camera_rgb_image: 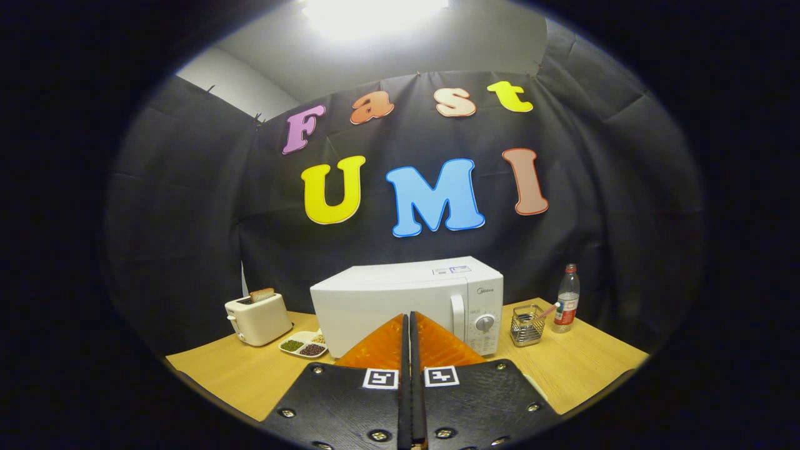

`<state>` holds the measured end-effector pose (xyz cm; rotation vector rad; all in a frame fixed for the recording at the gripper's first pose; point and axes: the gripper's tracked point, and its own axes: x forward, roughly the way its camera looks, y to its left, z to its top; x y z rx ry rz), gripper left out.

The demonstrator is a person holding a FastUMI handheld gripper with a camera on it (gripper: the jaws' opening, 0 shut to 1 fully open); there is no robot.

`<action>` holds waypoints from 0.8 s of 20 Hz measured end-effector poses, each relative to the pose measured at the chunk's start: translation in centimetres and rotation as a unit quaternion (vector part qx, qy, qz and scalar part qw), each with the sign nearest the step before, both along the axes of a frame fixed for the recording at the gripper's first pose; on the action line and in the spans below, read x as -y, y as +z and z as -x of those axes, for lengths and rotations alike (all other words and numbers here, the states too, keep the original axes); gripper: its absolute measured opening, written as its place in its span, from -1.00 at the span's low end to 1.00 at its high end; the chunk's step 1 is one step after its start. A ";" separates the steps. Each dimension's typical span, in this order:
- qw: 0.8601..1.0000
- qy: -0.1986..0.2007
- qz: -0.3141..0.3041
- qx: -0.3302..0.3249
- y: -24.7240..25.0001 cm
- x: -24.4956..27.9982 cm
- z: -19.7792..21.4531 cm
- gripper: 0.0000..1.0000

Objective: Open the microwave, put the food inside, and close the microwave door.

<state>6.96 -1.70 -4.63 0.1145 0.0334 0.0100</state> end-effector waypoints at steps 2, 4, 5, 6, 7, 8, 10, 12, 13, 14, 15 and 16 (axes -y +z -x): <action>1.000 -0.008 0.017 0.014 2.0 0.8 2.2 -0.98; 0.999 -0.016 0.037 0.021 3.1 1.5 4.0 -0.99; 0.999 -0.013 0.038 0.022 3.6 1.4 4.8 -0.99; 0.999 -0.008 0.035 0.025 4.1 1.1 5.5 -0.99; 0.999 -0.005 0.035 0.028 4.5 1.0 6.0 -0.99; 0.999 -0.002 0.036 0.031 4.9 1.0 6.5 -0.98; 0.999 0.004 0.037 0.037 5.5 0.7 7.3 -0.98; 0.998 0.005 0.037 0.044 6.2 0.5 7.8 -0.98; 0.998 0.007 0.040 0.043 6.1 0.4 8.0 -0.98; 0.998 0.009 0.043 0.042 6.1 0.2 8.3 -0.98; 0.998 0.002 0.045 0.038 6.2 0.5 8.6 -0.98; 0.998 -0.008 0.044 0.035 6.2 0.9 9.0 -0.98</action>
